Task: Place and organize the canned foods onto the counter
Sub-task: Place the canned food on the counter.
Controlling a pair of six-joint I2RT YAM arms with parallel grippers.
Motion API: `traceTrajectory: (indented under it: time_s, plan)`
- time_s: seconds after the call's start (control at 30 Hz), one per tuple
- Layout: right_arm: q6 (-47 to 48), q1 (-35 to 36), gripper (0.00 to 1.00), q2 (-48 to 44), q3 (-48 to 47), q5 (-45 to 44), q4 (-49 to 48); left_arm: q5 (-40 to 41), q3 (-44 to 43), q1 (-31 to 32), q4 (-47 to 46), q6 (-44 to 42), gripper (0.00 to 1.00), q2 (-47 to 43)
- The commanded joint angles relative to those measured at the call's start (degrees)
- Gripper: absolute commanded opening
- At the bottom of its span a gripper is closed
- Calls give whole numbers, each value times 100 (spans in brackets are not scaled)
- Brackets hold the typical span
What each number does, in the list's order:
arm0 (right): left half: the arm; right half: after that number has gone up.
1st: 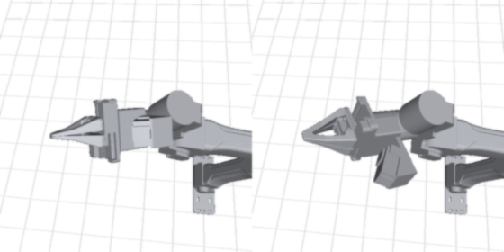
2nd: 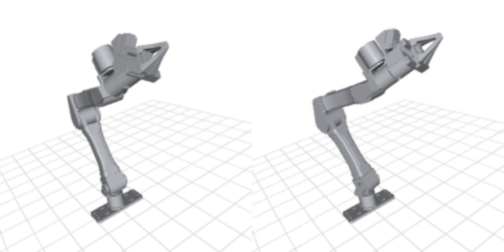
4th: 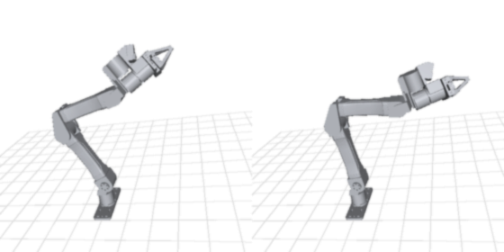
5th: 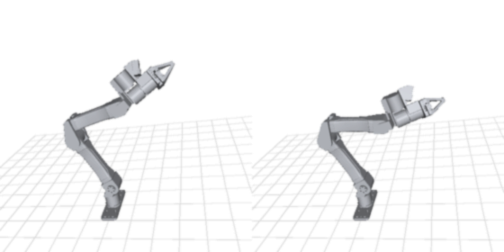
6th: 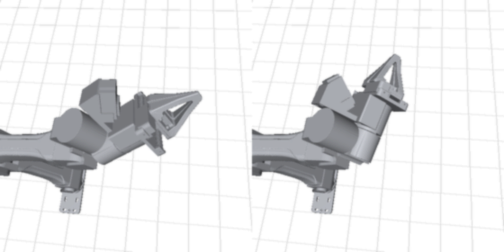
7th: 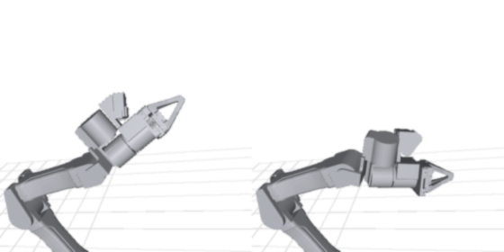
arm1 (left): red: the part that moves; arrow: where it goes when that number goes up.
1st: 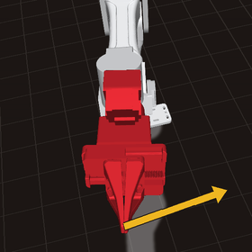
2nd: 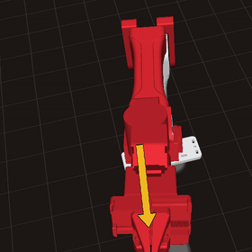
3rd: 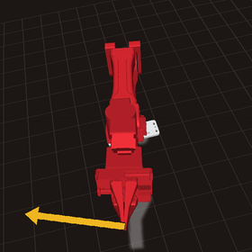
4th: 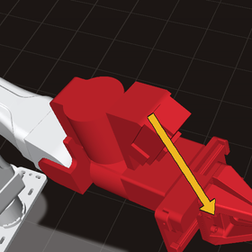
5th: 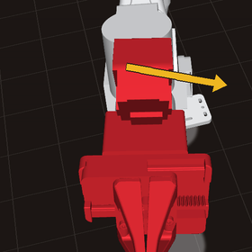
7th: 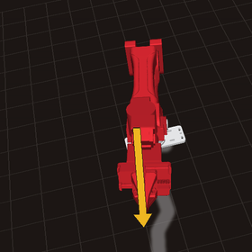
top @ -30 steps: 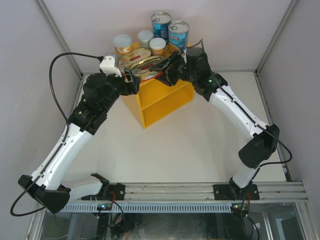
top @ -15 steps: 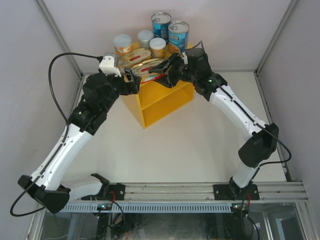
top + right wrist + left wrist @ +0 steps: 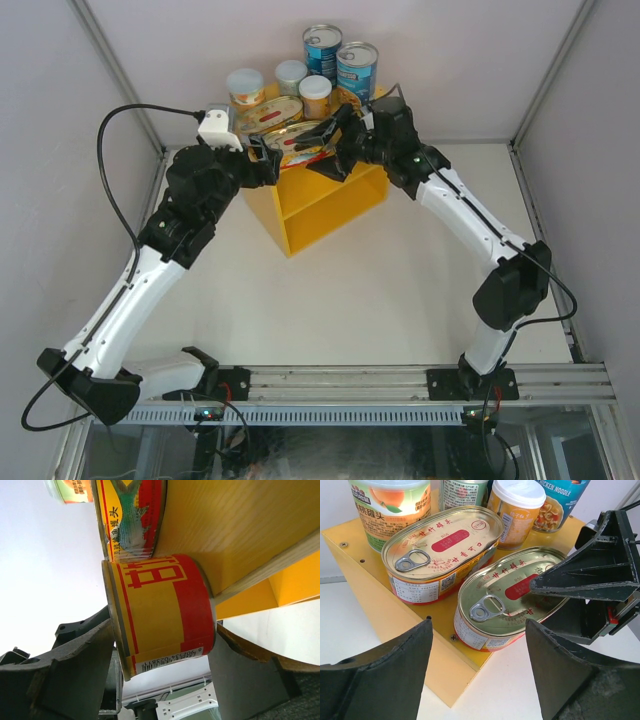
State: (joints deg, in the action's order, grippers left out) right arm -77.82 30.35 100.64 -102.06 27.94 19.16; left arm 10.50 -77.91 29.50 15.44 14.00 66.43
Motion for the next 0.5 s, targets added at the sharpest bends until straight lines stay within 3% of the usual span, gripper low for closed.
traceTrajectory:
  time_s: [0.0,0.23,0.47]
  plan:
    - [294,-80,72,-259,-231,-72,-27,126,-52,20,-296,41,79,-7]
    - [631,-106,72,-668,16,-158,152,138,-80,21,-279,54,79,-10]
    - [741,-86,72,-1494,1123,-203,-189,145,-86,14,-225,101,78,-118]
